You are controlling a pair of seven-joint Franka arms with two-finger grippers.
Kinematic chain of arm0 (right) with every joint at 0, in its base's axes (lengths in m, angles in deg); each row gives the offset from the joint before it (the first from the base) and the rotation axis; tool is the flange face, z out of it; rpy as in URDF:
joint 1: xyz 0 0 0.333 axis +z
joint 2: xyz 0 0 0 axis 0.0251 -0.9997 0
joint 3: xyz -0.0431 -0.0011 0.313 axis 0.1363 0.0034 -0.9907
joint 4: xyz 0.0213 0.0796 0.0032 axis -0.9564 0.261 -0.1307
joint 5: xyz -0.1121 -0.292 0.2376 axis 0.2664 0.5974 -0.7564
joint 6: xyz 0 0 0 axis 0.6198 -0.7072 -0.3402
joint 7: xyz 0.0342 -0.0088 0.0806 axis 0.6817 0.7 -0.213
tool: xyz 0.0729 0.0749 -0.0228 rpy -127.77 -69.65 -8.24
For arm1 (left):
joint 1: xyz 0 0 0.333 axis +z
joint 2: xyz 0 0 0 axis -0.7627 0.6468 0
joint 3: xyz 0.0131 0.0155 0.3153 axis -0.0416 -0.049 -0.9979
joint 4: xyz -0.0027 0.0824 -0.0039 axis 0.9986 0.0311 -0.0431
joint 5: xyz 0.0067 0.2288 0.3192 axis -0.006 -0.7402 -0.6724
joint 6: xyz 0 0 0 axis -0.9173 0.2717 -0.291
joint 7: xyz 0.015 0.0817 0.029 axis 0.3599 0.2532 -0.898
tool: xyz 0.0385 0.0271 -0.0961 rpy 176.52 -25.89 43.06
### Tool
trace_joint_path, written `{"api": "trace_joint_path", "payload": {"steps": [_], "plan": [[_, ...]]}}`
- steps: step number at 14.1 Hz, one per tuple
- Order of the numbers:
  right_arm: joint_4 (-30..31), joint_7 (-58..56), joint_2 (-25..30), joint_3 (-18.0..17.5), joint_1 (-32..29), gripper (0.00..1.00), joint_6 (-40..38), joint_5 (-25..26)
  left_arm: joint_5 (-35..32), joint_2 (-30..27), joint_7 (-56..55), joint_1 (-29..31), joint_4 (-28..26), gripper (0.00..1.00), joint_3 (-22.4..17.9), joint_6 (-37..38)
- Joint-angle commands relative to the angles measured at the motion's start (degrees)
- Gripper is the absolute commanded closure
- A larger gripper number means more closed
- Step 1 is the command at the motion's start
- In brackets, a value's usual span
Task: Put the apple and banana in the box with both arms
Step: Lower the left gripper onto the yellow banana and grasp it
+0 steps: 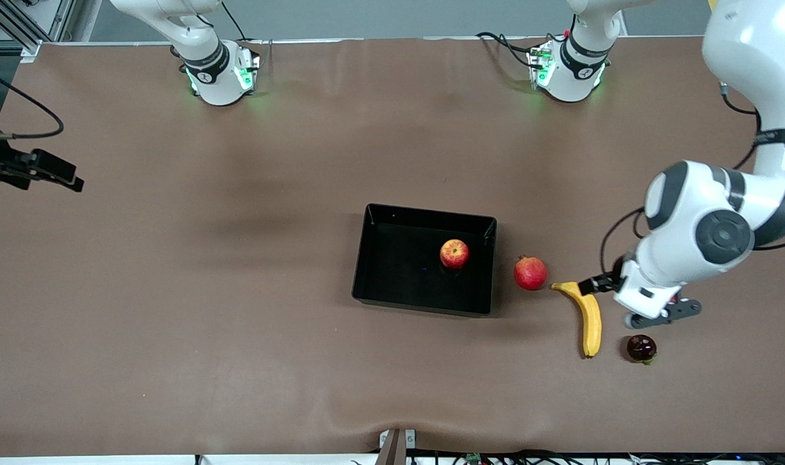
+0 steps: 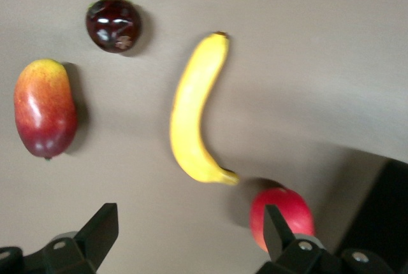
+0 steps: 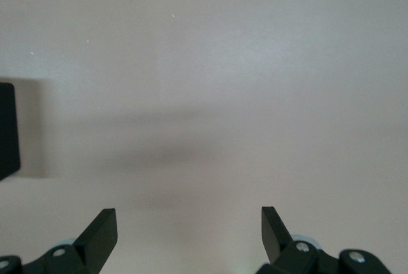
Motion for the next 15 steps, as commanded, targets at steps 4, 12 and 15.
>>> {"api": "trace_joint_path", "payload": {"steps": [4, 12, 15], "plan": [[-1.54, 0.29, -0.08, -0.85, -0.45, 0.00, -4.52, 2.14, 0.17, 9.76, -0.76, 1.79, 0.10, 0.00, -0.50, -12.07], [-1.36, -0.15, -0.34, -1.03, -0.10, 0.00, -3.37, 2.93, -7.30, 15.56, -0.68, 1.26, 0.28, 0.15, -2.25, -13.66], [-1.44, -0.41, -1.31, -1.03, 0.16, 0.00, -2.76, 3.01, -7.39, 15.48, -0.50, 1.00, 0.28, 0.97, -2.26, -14.02]]}}
